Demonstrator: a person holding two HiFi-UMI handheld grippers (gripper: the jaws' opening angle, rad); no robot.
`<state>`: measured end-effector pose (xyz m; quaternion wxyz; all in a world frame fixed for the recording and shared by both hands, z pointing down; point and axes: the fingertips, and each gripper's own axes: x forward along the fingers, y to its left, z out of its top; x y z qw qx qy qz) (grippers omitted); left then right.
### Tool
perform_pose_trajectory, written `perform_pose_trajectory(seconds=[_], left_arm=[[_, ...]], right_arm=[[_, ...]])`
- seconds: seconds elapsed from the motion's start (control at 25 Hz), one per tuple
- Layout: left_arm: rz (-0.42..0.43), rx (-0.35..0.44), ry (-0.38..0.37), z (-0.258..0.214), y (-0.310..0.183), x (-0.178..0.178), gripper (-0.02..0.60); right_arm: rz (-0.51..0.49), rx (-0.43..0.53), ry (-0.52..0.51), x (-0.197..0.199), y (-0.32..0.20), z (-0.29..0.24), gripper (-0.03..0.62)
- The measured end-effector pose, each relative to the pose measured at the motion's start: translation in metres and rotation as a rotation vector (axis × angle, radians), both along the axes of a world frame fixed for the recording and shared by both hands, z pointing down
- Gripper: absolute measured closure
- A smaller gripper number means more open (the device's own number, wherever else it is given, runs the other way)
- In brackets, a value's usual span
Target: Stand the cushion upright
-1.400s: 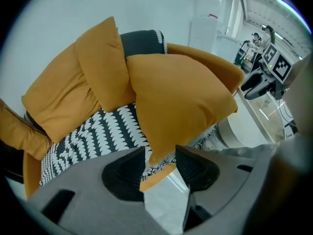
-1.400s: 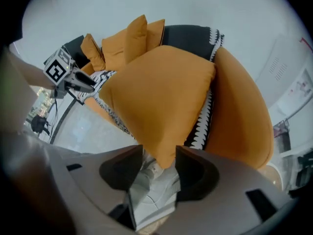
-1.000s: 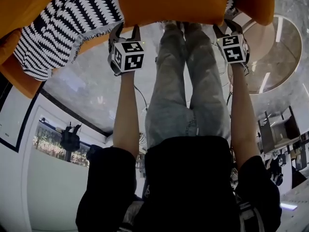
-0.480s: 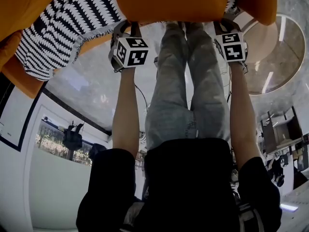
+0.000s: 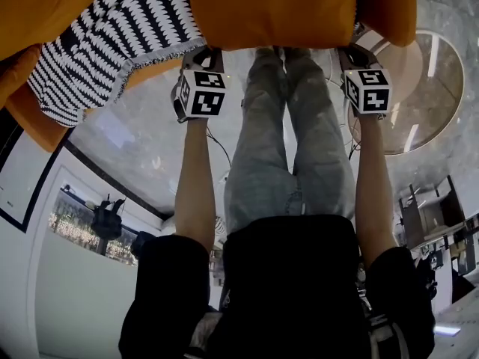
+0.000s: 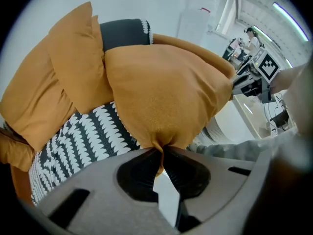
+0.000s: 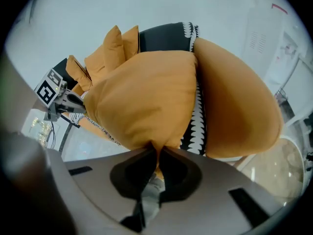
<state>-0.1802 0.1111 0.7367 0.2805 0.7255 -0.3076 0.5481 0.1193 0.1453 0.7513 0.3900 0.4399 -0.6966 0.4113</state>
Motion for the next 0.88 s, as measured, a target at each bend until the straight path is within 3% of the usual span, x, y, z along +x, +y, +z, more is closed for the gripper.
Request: perform_pose_trajectory(seconds=[0.28, 0.6, 0.88], left_arm=[[0.016, -0.019, 0.055, -0.02, 0.016, 0.033, 0.554], [-0.05, 0.01, 0.145, -0.077, 0.012, 0.054, 0.555], [-0.065, 0.071, 0.192, -0.135, -0.01, 0.062, 0.555]], right_arm=[[0.021, 0.07, -0.007, 0.028, -0.009, -0.048, 0.575], [0.012, 0.16, -0.058, 0.046, -0.035, -0.128, 0.577], [0.064, 0.246, -0.134, 0.053, -0.072, -0.194, 0.577]])
